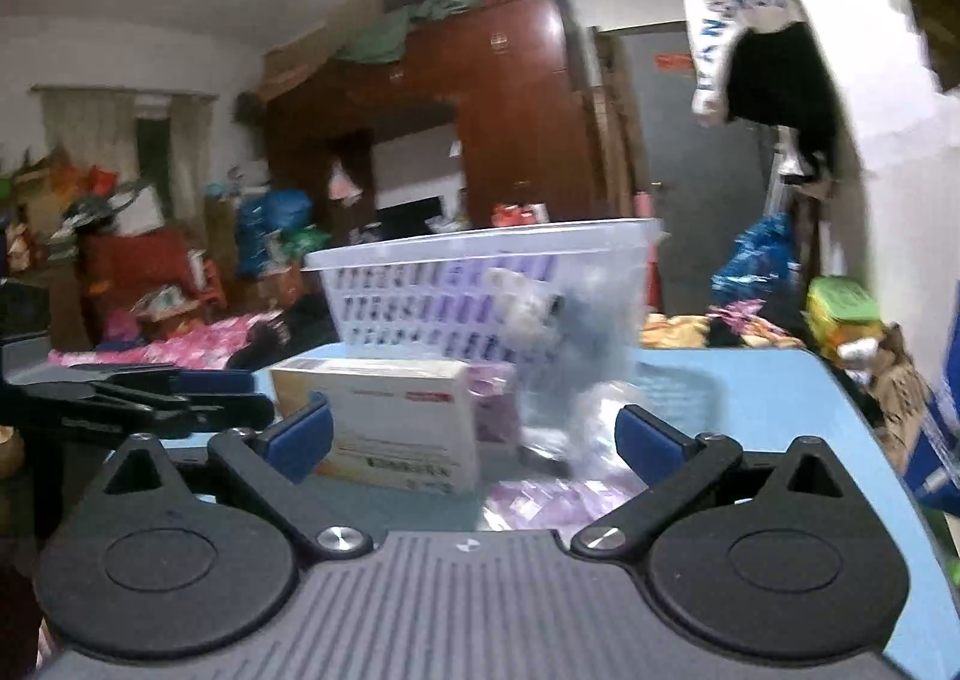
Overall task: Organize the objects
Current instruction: 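Grasp the white-and-orange medicine box with both tools and lift it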
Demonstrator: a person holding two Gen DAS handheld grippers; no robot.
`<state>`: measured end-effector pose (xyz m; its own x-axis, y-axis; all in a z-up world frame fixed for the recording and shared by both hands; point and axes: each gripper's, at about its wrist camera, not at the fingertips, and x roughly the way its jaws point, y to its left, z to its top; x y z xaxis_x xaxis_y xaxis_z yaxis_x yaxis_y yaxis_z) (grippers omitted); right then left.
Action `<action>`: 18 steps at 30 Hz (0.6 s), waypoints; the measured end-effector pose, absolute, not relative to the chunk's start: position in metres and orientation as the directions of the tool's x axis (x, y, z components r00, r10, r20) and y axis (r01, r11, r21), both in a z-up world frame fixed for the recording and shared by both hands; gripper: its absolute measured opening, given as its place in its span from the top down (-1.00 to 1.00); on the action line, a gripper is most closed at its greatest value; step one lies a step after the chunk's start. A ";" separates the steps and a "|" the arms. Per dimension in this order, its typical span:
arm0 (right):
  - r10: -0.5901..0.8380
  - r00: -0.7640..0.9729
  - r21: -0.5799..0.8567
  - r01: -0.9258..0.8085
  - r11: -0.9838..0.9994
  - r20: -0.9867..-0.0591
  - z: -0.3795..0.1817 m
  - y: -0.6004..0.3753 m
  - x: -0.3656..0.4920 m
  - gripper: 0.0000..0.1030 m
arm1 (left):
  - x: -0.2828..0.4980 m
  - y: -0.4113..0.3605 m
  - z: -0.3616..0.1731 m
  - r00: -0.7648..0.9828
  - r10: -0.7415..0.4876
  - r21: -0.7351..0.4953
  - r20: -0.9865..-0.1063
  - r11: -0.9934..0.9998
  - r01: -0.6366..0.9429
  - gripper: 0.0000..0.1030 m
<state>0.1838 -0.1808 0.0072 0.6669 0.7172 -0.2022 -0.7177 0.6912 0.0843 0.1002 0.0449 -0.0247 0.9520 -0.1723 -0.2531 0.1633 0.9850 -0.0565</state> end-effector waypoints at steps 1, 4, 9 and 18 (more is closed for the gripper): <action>0.719 0.658 0.068 -0.725 0.685 -0.224 0.008 -0.174 0.188 -0.75 | 0.101 0.045 -0.026 0.952 -0.171 -0.056 -0.256 0.985 0.162 -0.63; 0.719 0.631 0.050 -0.740 0.670 -0.291 0.007 -0.158 0.201 -0.41 | 0.107 0.047 -0.027 0.948 -0.172 -0.064 -0.267 0.985 0.160 -0.63; 0.708 0.605 0.026 -0.754 0.657 -0.365 0.005 -0.144 0.214 -0.18 | 0.113 0.045 -0.026 0.945 -0.178 -0.063 -0.275 0.984 0.167 -0.58; 0.723 0.572 0.032 -0.775 0.631 -0.387 0.000 -0.144 0.218 0.21 | 0.125 0.033 -0.027 0.926 -0.175 -0.035 -0.335 0.984 0.173 0.01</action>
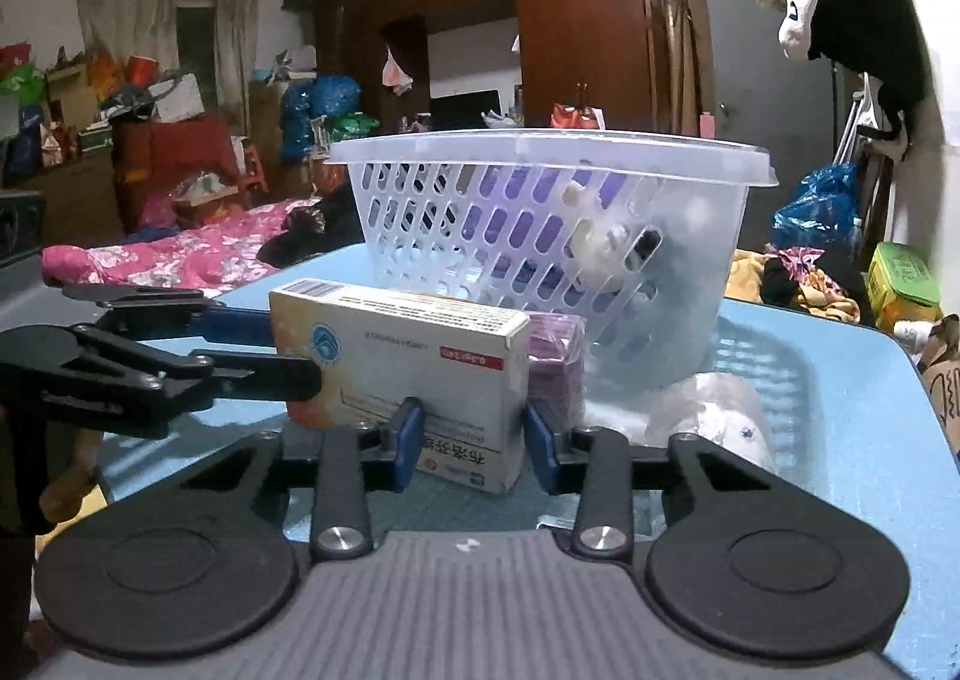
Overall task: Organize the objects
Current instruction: 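Grasp the white-and-orange medicine box with both tools and lift it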
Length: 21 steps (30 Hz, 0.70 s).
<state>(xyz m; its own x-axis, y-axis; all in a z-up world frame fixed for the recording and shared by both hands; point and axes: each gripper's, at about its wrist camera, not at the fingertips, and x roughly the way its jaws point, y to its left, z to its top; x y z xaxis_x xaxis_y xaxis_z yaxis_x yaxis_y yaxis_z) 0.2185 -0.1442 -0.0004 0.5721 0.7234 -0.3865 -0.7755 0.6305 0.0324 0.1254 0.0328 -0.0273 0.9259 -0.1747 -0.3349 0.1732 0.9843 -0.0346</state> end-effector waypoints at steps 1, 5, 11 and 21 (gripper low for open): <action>0.721 0.575 0.026 -0.775 0.631 -0.386 0.000 -0.144 0.218 0.22 | 0.125 0.031 -0.027 0.930 -0.158 -0.018 -0.333 0.987 0.162 0.06; 0.723 0.591 0.008 -0.773 0.635 -0.357 0.000 -0.146 0.213 0.31 | 0.121 0.027 -0.028 0.940 -0.125 0.016 -0.317 0.990 0.137 0.17; 0.719 0.615 -0.017 -0.764 0.645 -0.325 0.002 -0.145 0.207 0.38 | 0.112 0.022 -0.028 0.958 -0.096 0.055 -0.269 0.992 0.115 0.18; 0.725 0.625 -0.015 -0.760 0.650 -0.290 0.008 -0.148 0.200 0.40 | 0.103 0.023 -0.022 0.967 -0.119 0.047 -0.225 0.990 0.133 0.19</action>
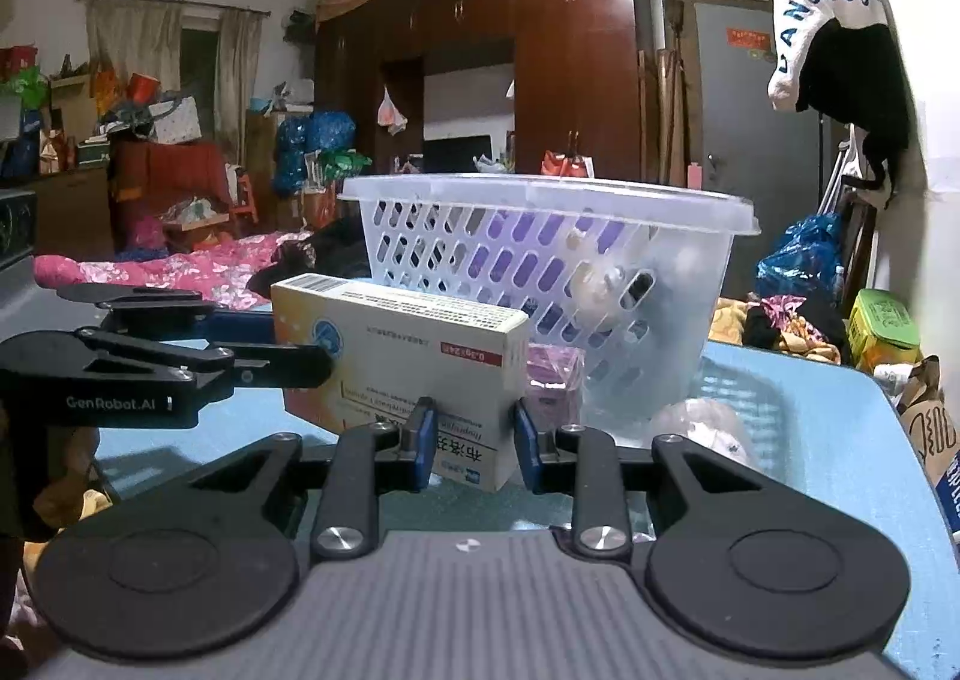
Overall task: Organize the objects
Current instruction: 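Grasp the white-and-orange medicine box with both tools and lift it, then lower the medicine box into the basket and open both tools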
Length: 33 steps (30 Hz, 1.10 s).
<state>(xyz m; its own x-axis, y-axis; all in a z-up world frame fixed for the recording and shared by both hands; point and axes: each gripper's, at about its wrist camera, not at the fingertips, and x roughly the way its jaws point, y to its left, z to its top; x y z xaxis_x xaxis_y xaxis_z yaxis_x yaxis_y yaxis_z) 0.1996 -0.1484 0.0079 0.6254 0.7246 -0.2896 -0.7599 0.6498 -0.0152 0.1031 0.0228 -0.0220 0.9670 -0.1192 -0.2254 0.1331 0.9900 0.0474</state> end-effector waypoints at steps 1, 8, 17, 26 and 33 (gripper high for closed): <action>0.725 0.627 -0.015 -0.759 0.651 -0.284 0.009 -0.149 0.199 0.40 | 0.102 0.023 -0.021 0.968 -0.121 0.046 -0.219 0.990 0.134 0.19; 0.723 0.644 -0.038 -0.753 0.657 -0.250 0.028 -0.148 0.190 0.40 | 0.094 0.022 -0.004 0.975 -0.132 0.045 -0.179 0.989 0.142 0.19; 0.716 0.679 -0.074 -0.732 0.677 -0.160 0.105 -0.137 0.209 0.40 | 0.115 0.025 0.074 0.987 -0.133 0.089 -0.093 0.986 0.141 0.18; 0.690 0.679 -0.023 -0.717 0.697 -0.250 0.121 -0.098 0.283 0.40 | 0.194 0.052 0.114 0.978 -0.113 0.102 -0.176 0.986 0.132 0.18; 0.674 0.649 0.029 -0.712 0.701 -0.352 0.086 -0.079 0.308 0.40 | 0.225 0.074 0.085 0.954 -0.095 0.086 -0.284 0.989 0.124 0.17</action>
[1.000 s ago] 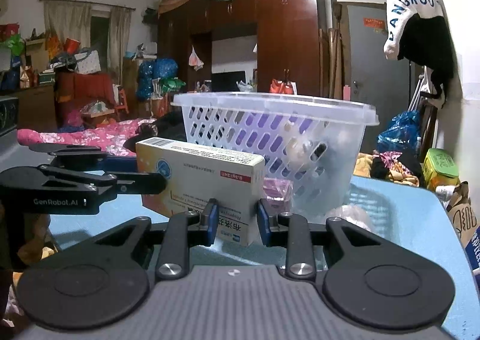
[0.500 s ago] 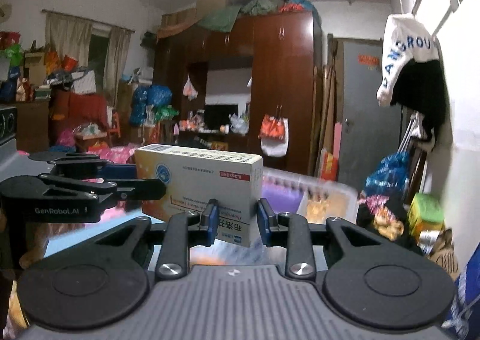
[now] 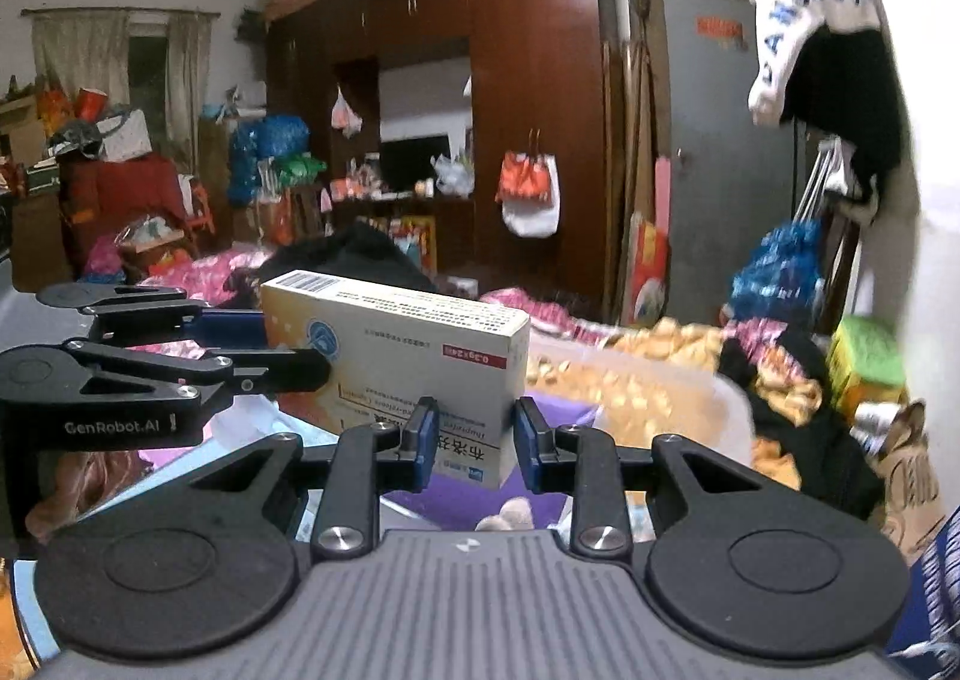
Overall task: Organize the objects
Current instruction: 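Lower the medicine box into the basket and open both tools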
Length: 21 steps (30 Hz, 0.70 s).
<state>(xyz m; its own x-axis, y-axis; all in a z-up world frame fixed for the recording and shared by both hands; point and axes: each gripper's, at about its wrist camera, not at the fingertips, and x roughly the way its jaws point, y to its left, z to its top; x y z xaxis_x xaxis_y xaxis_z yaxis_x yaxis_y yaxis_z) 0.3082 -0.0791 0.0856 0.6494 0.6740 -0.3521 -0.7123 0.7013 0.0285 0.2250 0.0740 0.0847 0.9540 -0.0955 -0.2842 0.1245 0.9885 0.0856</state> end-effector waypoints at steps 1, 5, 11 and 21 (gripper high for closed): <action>0.672 0.648 0.029 -0.711 0.702 -0.358 0.084 -0.078 0.309 0.40 | 0.226 0.075 0.083 0.952 -0.093 0.083 -0.292 0.989 0.123 0.17; 0.671 0.626 0.033 -0.721 0.692 -0.397 0.083 -0.076 0.311 0.32 | 0.234 0.080 0.078 0.941 -0.082 0.093 -0.328 0.989 0.118 0.03; 0.668 0.712 0.062 -0.673 0.737 -0.217 0.090 -0.132 0.274 -1.00 | 0.196 0.093 0.075 0.980 -0.040 0.050 -0.195 0.997 0.051 -0.65; 0.619 0.758 0.144 -0.602 0.785 -0.206 0.014 -0.220 0.210 -1.00 | 0.111 0.076 0.014 0.962 -0.136 -0.085 -0.238 0.989 0.119 -0.70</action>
<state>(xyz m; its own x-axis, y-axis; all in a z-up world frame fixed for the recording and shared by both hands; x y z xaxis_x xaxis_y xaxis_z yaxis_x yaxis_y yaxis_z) 0.2100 -0.2200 0.0144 0.7578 0.6192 -0.2057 -0.6024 0.7851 0.1437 0.1109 0.0762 0.0139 0.9617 -0.1356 -0.2381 0.1186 0.9893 -0.0845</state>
